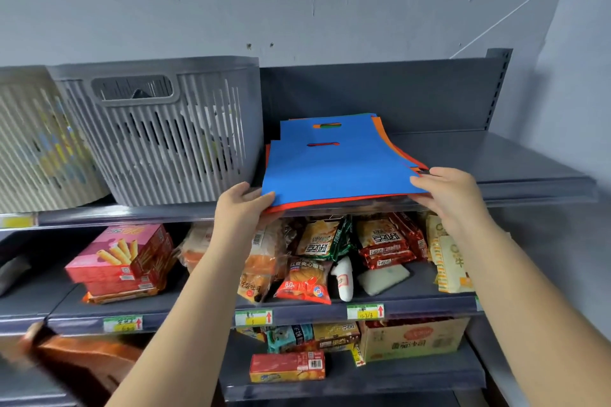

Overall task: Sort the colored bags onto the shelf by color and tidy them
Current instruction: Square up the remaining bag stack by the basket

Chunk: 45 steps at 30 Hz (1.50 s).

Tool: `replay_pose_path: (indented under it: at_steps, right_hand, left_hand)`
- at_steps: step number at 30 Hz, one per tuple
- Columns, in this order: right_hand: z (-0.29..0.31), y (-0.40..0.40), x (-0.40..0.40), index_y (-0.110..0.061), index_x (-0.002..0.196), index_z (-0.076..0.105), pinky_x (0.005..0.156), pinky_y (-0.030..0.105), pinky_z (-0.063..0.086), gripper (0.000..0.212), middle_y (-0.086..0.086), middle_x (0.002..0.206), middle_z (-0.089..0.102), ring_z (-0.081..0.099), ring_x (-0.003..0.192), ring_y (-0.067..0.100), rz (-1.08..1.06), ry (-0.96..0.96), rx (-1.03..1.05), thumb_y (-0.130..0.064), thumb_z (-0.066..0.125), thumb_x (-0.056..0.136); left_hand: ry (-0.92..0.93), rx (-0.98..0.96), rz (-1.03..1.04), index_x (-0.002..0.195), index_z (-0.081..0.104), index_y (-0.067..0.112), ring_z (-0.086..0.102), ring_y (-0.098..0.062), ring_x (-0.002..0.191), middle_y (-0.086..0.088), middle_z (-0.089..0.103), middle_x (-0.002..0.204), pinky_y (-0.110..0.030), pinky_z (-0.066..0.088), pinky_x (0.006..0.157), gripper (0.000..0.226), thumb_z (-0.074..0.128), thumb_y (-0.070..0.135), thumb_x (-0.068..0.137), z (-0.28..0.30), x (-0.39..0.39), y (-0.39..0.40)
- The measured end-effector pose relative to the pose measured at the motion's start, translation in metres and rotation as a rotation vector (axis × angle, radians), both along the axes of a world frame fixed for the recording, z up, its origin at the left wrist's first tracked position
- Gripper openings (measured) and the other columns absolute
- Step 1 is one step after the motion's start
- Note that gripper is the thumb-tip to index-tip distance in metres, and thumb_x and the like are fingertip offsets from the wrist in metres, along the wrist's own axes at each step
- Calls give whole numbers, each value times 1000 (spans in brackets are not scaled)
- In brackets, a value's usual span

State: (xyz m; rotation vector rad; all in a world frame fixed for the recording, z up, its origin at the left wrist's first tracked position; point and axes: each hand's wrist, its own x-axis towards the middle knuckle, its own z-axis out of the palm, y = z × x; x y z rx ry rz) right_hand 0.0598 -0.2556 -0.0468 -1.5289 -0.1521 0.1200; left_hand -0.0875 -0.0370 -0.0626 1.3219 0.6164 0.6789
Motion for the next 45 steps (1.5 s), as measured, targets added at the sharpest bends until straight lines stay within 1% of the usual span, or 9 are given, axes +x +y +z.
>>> replay_pose_path:
  at_steps: [3, 8, 12, 18, 23, 27, 34, 42, 45]
  right_hand:
    - [-4, -5, -7, 19, 128, 37, 64, 28, 55, 50, 30, 113, 55, 62, 87, 24, 2, 62, 95, 11, 59, 84]
    - [-18, -18, -14, -7, 90, 62, 43, 19, 50, 6, 9, 90, 67, 67, 61, 14, 121, 221, 51, -8, 65, 85]
    - [-32, -24, -24, -9, 90, 64, 36, 16, 43, 12, 3, 77, 66, 58, 61, 12, 115, 236, -176, -15, 71, 82]
    - [-58, -51, -54, -14, 91, 64, 36, 19, 40, 12, 1, 83, 66, 58, 68, 15, 104, 281, -227, -20, 70, 83]
    - [-73, -64, -70, -16, 96, 65, 39, 20, 42, 13, 0, 90, 68, 58, 72, 14, 81, 292, -154, -25, 67, 86]
    - [-83, -76, -79, -17, 90, 65, 42, 21, 43, 2, 1, 90, 68, 60, 75, 14, 13, 236, -214, -16, 65, 88]
    - [-107, -123, -124, -12, 86, 65, 41, 21, 44, 9, 5, 85, 65, 59, 71, 17, -119, 125, -291, -7, 59, 91]
    - [-122, -194, -211, 8, 86, 60, 57, 36, 46, 13, 26, 79, 57, 54, 68, 22, -381, 30, -212, -4, 56, 91]
    - [-127, -222, -242, 5, 85, 61, 65, 37, 40, 12, 30, 82, 57, 52, 75, 19, -444, 33, -154, -6, 59, 89]
  left_hand:
    - [69, 102, 22, 143, 34, 1, 67, -23, 91, -6, 63, 111, -39, 56, 84, 70, 68, 2, 83, -5, -8, 3]
    - [130, 94, -154, 120, 59, 3, 71, -16, 66, -1, 73, 80, -22, 57, 55, 40, 65, -5, 82, -22, -35, -2]
    - [194, 94, -265, 111, 61, 12, 71, -24, 77, -8, 73, 95, -30, 59, 59, 34, 68, 0, 81, -41, -46, -1]
    - [151, -49, -231, 99, 58, 16, 65, -22, 84, -3, 64, 98, -36, 56, 61, 8, 58, 21, 93, -57, -42, -21]
    - [185, 111, -219, 103, 50, 22, 64, -23, 91, 0, 64, 101, -44, 55, 82, 22, 64, 12, 89, -69, -36, -36]
    - [235, 188, -250, 110, 52, 23, 64, -27, 99, -3, 64, 117, -49, 54, 85, 31, 67, 10, 86, -87, -40, -49]
    - [287, 465, -312, 139, 41, 14, 52, -23, 120, 1, 52, 132, -35, 47, 90, 54, 62, 10, 89, -109, -51, -97]
    - [85, 471, -466, 117, 52, 29, 57, -12, 105, 17, 58, 110, -28, 48, 83, 40, 62, 4, 87, -122, -79, -161]
    - [44, 422, -570, 114, 58, 27, 61, -10, 105, 16, 63, 111, -35, 50, 91, 36, 64, 4, 86, -128, -91, -179]
